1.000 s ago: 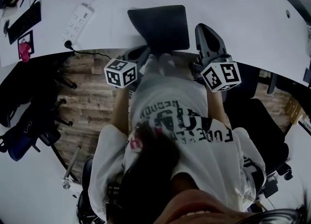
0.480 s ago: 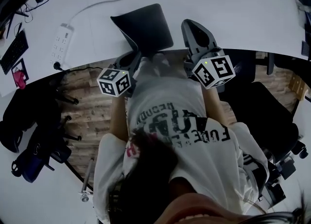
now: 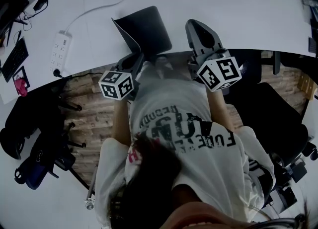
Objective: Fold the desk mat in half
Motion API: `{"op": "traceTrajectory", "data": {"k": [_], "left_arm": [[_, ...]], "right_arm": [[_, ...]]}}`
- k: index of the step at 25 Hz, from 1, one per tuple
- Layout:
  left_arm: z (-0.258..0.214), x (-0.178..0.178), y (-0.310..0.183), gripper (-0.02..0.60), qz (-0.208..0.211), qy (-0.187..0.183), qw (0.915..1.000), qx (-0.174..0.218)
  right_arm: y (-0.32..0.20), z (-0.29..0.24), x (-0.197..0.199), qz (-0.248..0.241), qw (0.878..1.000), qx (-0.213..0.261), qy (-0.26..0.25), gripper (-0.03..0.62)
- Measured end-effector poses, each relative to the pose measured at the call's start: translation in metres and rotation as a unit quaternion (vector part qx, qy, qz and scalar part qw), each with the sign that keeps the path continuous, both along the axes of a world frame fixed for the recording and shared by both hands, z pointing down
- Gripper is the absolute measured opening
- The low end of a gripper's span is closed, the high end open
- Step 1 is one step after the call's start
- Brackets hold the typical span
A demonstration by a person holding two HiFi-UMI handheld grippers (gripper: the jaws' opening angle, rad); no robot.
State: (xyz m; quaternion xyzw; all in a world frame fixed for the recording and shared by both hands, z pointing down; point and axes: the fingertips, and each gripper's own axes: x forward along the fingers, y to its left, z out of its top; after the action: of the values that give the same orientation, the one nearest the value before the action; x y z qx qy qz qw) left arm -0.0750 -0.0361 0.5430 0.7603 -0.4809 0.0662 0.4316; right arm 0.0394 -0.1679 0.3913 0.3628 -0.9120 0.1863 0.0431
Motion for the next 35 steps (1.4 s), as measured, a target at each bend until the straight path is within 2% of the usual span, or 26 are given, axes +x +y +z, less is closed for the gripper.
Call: {"op": "traceTrajectory", "data": {"k": [16,35], "left_arm": [[-0.001,0.025,-0.017,0.012,-0.002,0.002,1.0,-0.001],[0.003,0.059,-0.044,0.014,0.03,0.014,0.9994,-0.008]], "right_arm": [[-0.01,-0.001,0.026,0.01,1.0,0.004,0.001,0.0],[-0.026,0.007,0.048,0.023,1.0,-0.006,0.013,0.0]]}}
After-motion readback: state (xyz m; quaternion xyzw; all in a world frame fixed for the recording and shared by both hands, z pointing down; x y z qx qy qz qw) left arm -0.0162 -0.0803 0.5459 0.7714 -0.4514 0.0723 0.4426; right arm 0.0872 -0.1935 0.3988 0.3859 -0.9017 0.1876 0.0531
